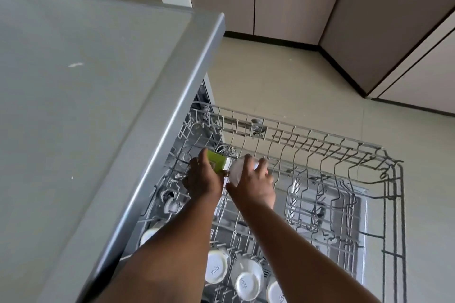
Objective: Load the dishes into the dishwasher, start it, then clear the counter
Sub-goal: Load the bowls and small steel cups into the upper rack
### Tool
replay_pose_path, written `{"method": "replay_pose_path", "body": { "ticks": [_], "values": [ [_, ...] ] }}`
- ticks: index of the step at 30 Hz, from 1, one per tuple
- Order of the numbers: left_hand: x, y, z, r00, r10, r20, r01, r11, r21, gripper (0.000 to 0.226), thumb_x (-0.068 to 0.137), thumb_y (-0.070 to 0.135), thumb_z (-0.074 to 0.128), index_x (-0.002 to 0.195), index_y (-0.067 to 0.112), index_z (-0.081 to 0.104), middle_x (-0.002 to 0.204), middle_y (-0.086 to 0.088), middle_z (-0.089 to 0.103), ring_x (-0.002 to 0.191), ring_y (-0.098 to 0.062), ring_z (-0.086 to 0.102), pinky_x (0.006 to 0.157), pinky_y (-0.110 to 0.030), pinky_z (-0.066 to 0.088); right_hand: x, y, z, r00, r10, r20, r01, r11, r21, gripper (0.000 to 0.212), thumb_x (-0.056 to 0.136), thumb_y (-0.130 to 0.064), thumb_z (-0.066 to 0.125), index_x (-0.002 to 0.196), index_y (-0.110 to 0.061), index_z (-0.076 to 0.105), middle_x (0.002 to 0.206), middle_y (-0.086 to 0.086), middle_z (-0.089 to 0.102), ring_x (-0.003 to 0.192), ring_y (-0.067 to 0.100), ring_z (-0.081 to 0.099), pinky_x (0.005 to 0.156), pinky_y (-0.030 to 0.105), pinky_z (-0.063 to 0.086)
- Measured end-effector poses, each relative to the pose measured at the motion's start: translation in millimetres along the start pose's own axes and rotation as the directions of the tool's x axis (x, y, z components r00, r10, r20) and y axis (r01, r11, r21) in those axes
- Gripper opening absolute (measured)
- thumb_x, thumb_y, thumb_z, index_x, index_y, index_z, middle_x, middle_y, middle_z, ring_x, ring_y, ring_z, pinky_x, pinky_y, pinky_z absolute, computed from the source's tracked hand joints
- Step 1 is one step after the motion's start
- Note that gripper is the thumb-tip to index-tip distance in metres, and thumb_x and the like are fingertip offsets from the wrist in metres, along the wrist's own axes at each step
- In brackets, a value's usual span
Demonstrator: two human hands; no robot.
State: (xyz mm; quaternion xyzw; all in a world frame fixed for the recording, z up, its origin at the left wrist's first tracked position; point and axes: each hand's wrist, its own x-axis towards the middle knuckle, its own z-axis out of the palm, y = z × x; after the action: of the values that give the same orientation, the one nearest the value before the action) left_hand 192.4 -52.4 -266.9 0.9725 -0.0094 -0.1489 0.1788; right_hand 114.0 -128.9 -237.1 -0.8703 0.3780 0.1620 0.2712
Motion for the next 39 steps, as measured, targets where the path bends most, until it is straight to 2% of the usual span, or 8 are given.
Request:
{"method": "replay_pose_path", "body": {
  "ticks": [4, 8, 13, 17, 26, 29, 32, 39],
  "values": [
    [6, -3, 8, 0.999, 0.024, -0.029, -0.023, 0.999, 0.045, 0.071, 0.086, 0.015, 0.068, 0.143, 0.028, 0.028, 0.129, -0.01, 0.053, 0.113, -0.028, 0.055, 0.088, -0.041, 0.041, 2, 1, 1, 1.0, -0.023, 0.006, 0.023, 0.998, -0.052, 0.085, 0.086, -0.059, 0.057, 0.148, -0.028, 0.008, 0.151, 0.013, 0.014, 0.129, 0.041, 0.033, 0.088, 0.043, 0.05],
    [7, -10, 9, 0.998, 0.067, 0.022, -0.069, 0.989, 0.128, 0.088, 0.084, 0.021, 0.072, 0.149, 0.031, 0.014, 0.129, -0.008, 0.053, 0.107, -0.024, 0.056, 0.088, -0.04, 0.045, 5, 4, -3, 0.999, -0.019, 0.046, 0.022, 0.997, -0.079, 0.094, 0.084, -0.068, 0.053, 0.151, -0.027, 0.002, 0.156, 0.012, 0.009, 0.131, 0.041, 0.033, 0.09, 0.043, 0.049],
    [-5, -15, -4, 0.994, 0.059, 0.093, -0.07, 0.99, 0.121, 0.107, 0.077, 0.048, 0.073, 0.152, 0.032, -0.002, 0.155, -0.013, 0.027, 0.135, -0.033, 0.037, 0.109, -0.049, 0.03, 2, 12, -10, 0.99, -0.023, 0.136, 0.029, 0.999, -0.042, 0.119, 0.073, -0.079, 0.056, 0.151, -0.03, -0.02, 0.161, 0.013, -0.008, 0.136, 0.043, 0.033, 0.099, 0.046, 0.045],
    [-25, -18, -18, 0.993, 0.108, 0.055, -0.115, 0.984, 0.138, 0.112, 0.077, 0.056, 0.069, 0.153, 0.026, -0.007, 0.161, -0.011, 0.013, 0.144, -0.033, 0.023, 0.116, -0.052, 0.021, -19, 25, -24, 0.991, -0.103, 0.081, 0.109, 0.991, -0.072, 0.117, 0.077, -0.074, 0.057, 0.151, -0.028, -0.021, 0.162, 0.012, -0.008, 0.139, 0.037, 0.032, 0.103, 0.045, 0.042],
    [-105, -28, -57, 0.956, 0.293, 0.021, -0.29, 0.928, 0.235, 0.1, 0.087, 0.063, 0.049, 0.154, 0.019, -0.01, 0.162, -0.013, -0.003, 0.149, -0.033, 0.001, 0.121, -0.046, 0.005, -82, 54, -46, 0.967, -0.249, 0.045, 0.252, 0.929, -0.27, 0.111, 0.08, -0.08, 0.043, 0.152, -0.021, -0.017, 0.162, 0.013, -0.006, 0.148, 0.033, 0.006, 0.119, 0.045, 0.019],
    [-142, -31, -75, 0.924, 0.38, 0.035, -0.375, 0.888, 0.265, 0.094, 0.091, 0.062, 0.044, 0.154, 0.019, -0.011, 0.161, -0.011, -0.011, 0.148, -0.031, -0.009, 0.119, -0.043, -0.006, -114, 62, -58, 0.939, -0.344, 0.026, 0.332, 0.882, -0.335, 0.109, 0.08, -0.081, 0.038, 0.152, -0.02, -0.015, 0.161, 0.012, -0.002, 0.147, 0.033, 0.006, 0.119, 0.046, 0.018],
    [-185, -30, -98, 0.9, 0.435, 0.022, -0.425, 0.863, 0.272, 0.089, 0.093, 0.06, 0.04, 0.154, 0.021, -0.012, 0.162, -0.007, -0.011, 0.149, -0.027, -0.01, 0.121, -0.042, -0.004, -150, 63, -78, 0.902, -0.432, 0.007, 0.4, 0.83, -0.388, 0.107, 0.079, -0.084, 0.029, 0.153, -0.02, -0.014, 0.162, 0.013, -0.001, 0.147, 0.034, 0.006, 0.119, 0.047, 0.016],
    [-283, -43, -193, 0.847, 0.467, -0.253, -0.417, 0.88, 0.229, 0.08, 0.095, 0.056, 0.037, 0.155, 0.02, -0.002, 0.157, 0.004, -0.011, 0.148, -0.018, -0.009, 0.115, -0.03, -0.012, -247, 30, -138, 0.781, -0.625, -0.018, 0.545, 0.695, -0.468, 0.102, 0.083, -0.08, 0.03, 0.153, -0.02, -0.014, 0.161, 0.014, -0.012, 0.148, 0.036, -0.008, 0.121, 0.048, 0.005]
  ]
}}
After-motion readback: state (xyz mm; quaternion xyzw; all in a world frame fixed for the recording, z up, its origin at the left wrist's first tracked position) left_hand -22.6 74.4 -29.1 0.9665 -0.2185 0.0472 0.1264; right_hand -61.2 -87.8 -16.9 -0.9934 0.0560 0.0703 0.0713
